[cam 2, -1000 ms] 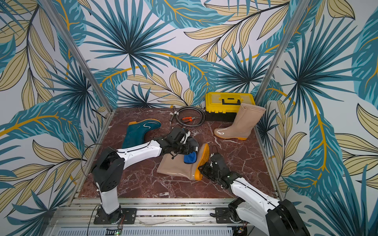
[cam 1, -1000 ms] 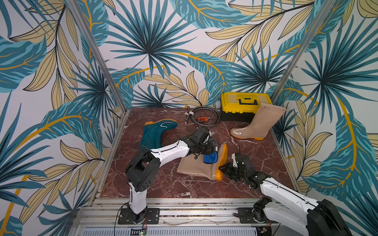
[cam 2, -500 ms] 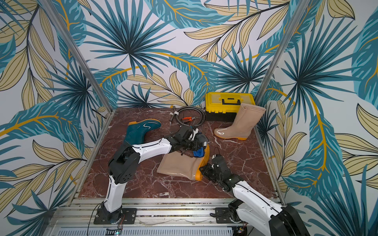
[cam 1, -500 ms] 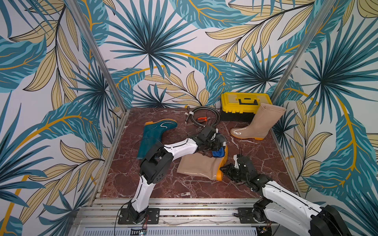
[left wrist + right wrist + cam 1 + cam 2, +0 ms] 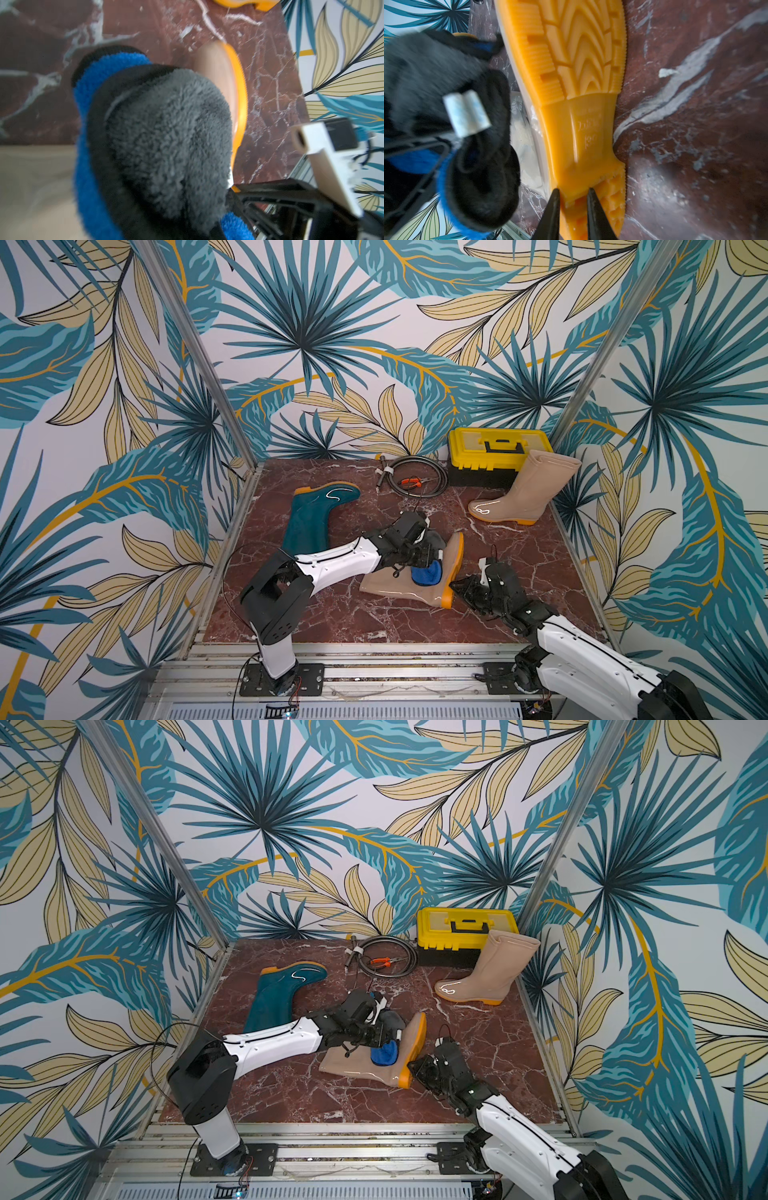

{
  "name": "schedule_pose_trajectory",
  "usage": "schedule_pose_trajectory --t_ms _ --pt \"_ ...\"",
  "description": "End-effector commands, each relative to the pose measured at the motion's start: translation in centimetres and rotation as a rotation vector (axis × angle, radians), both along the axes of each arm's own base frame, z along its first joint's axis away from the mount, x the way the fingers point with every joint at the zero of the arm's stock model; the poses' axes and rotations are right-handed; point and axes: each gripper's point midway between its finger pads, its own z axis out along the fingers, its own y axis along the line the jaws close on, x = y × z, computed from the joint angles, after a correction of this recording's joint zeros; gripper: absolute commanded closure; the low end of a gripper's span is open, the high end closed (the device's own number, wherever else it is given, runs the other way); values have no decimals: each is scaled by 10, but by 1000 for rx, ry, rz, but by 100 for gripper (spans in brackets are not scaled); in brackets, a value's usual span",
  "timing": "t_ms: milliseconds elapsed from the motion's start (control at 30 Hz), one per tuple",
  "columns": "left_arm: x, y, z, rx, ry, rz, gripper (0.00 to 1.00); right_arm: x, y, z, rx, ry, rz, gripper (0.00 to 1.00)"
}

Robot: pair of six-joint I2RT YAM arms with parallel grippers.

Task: Wipe the rubber boots with a cloth
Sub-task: Wipe the dirt off the rubber boot.

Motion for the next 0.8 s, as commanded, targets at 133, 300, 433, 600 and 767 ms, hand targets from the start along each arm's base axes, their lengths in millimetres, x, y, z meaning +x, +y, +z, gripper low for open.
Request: schedule_pose_trajectory --t_ms 133,300,433,600,767 --pt "19 -56 -1 -57 -21 -68 100 -80 -58 -84 -257 389 -78 89" --pt "-2 -51 -20 -31 32 -91 100 -76 -56 -84 -251 379 -81 89" --pt "-40 -25 -27 11 61 -86 100 -73 -54 -84 -250 381 -78 89" --pt "-94 11 -42 64 111 -51 100 -72 -51 -86 -248 396 -68 89" --pt "-117 27 -45 82 110 -19 100 -71 -51 -81 -272 408 -54 89"
